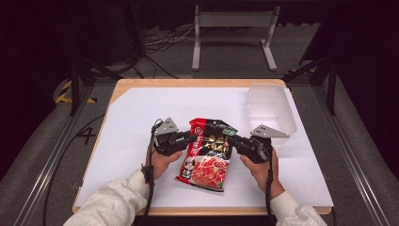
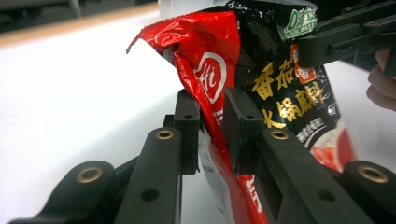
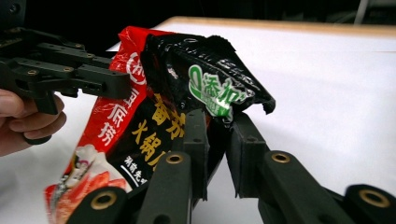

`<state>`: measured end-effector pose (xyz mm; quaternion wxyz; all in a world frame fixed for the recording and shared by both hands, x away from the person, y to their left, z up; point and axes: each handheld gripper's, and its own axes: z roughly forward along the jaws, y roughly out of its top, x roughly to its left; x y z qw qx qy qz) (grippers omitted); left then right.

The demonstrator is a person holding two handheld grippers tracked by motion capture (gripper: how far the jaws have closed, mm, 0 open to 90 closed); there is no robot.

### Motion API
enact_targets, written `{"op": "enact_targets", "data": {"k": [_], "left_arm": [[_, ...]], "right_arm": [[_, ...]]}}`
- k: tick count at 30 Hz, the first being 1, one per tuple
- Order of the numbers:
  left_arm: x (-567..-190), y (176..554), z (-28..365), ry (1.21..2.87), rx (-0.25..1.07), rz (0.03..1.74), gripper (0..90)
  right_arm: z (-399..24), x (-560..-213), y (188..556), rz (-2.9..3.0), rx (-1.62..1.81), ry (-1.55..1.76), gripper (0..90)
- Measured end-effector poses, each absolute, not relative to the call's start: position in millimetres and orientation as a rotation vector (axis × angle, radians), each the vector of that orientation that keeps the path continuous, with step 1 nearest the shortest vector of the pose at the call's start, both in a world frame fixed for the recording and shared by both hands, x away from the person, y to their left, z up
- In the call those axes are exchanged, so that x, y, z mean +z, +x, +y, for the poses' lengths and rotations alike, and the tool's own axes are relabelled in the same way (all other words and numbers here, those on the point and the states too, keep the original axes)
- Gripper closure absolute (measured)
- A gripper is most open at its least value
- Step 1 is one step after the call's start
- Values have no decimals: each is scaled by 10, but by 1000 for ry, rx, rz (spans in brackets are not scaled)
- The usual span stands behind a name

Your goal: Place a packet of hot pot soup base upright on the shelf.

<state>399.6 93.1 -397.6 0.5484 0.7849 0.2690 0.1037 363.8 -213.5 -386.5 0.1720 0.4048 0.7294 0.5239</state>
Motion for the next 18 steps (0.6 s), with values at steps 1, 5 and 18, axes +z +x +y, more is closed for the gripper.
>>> {"op": "enact_targets", "data": {"k": [1, 5, 18], "left_arm": [[-3943, 3965, 951, 1853, 251, 622, 772], [-3837, 3865, 1000, 1830, 269, 583, 786], [-3718, 3812, 1030, 1797, 321, 541, 816]], "right_arm": [[-2134, -3820, 3601, 2068, 1495, 1130, 794], [-2135, -3700, 3495, 2052, 1529, 1065, 813], [-2088, -3506, 3339, 2026, 1498, 907, 832]]}}
